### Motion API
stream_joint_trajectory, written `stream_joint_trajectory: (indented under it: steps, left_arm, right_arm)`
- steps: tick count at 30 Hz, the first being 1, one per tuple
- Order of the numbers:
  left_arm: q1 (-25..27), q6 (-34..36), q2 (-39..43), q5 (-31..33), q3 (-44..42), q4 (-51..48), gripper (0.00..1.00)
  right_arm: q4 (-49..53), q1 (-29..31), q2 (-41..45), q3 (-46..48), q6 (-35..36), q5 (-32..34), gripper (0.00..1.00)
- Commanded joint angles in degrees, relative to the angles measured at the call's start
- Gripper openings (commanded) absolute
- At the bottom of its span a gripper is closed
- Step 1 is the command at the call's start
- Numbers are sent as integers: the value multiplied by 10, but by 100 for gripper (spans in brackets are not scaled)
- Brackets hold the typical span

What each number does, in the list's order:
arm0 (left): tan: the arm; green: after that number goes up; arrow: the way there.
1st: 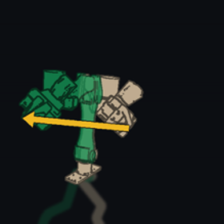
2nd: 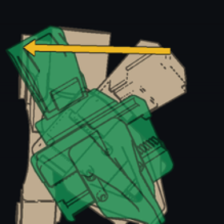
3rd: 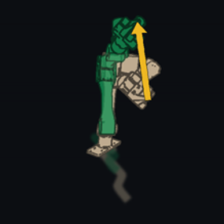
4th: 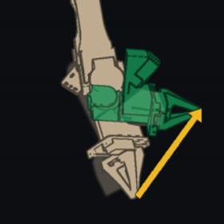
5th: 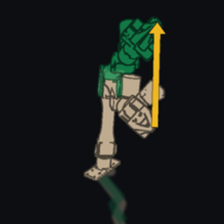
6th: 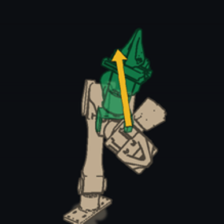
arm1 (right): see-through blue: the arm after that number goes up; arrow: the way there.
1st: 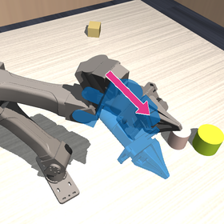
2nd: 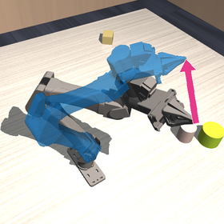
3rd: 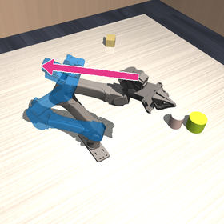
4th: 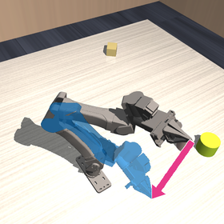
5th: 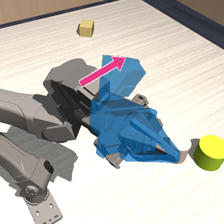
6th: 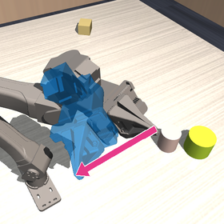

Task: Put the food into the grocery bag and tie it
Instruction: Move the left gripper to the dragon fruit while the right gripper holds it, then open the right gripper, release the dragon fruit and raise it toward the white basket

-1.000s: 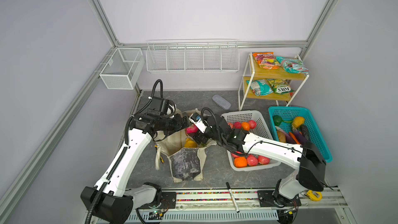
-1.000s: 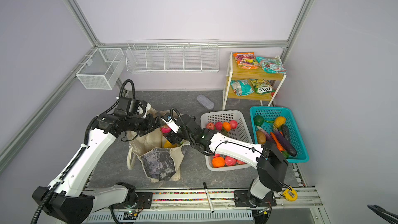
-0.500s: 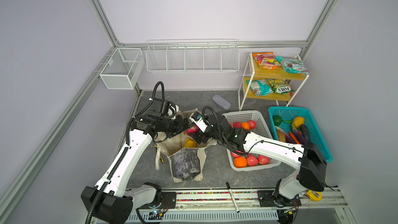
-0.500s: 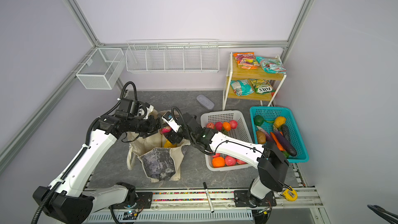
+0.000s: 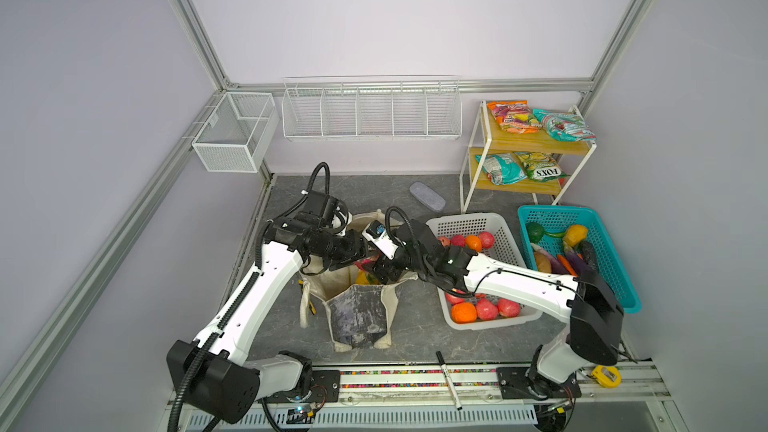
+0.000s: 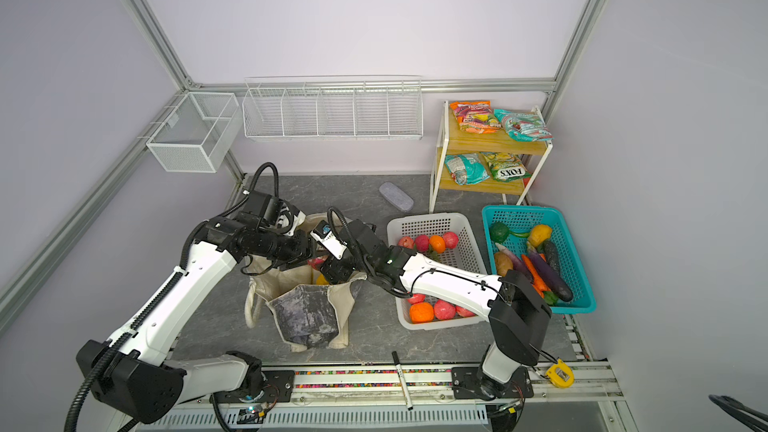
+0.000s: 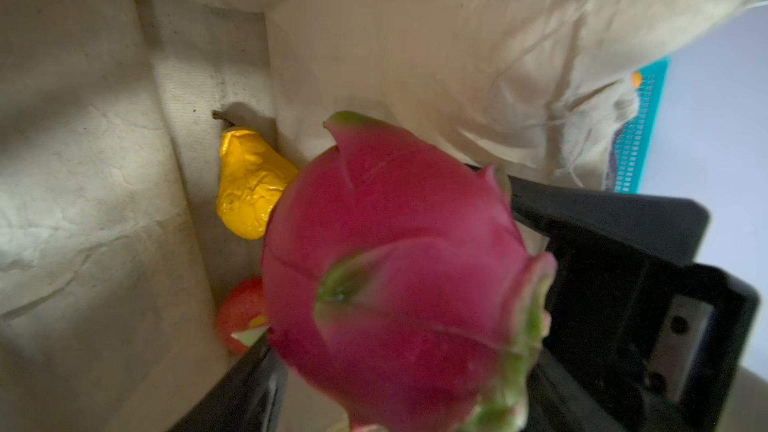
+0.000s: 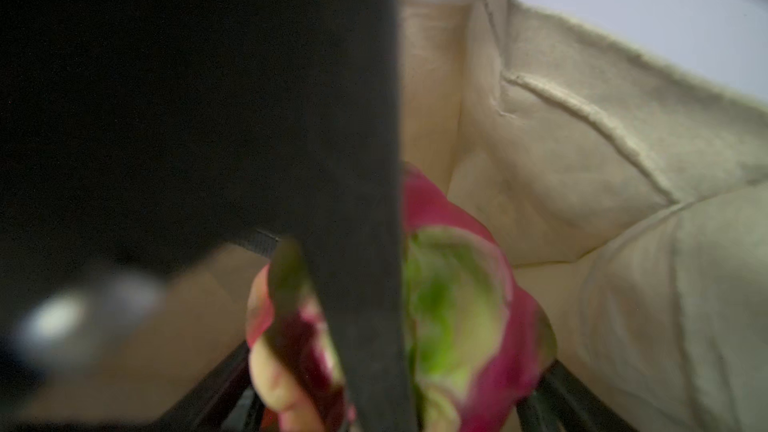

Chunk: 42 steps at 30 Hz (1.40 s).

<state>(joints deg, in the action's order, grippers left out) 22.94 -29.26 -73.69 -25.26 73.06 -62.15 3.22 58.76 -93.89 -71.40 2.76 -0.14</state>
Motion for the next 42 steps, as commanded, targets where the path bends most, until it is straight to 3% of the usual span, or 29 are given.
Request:
stream_joint_trajectory:
  steps: [1, 12, 20, 28, 32, 36, 42]
  left_arm:
    - [13, 19, -27, 77, -4, -35, 71]
    - [1, 27, -95, 187, 34, -96, 72]
    - [1, 45, -82, 136, 63, -98, 84]
    - [1, 44, -13, 104, 108, -113, 99]
    - [1, 33, 22, 115, 144, -112, 99]
    - [1, 17, 65, 176, 177, -112, 99]
    - [-4, -22, 118, 347, 198, -144, 94]
  right_arm:
    - [-57, 25, 5, -12, 31, -53, 88]
    - [-32, 24, 36, 5, 30, -57, 88]
    - [-6, 23, 60, 7, 40, -42, 88]
    - [22, 15, 105, 5, 56, 19, 88]
    - [39, 3, 135, -1, 58, 57, 88]
    - [61, -17, 166, -12, 48, 114, 88]
    - [87, -57, 207, -9, 23, 170, 88]
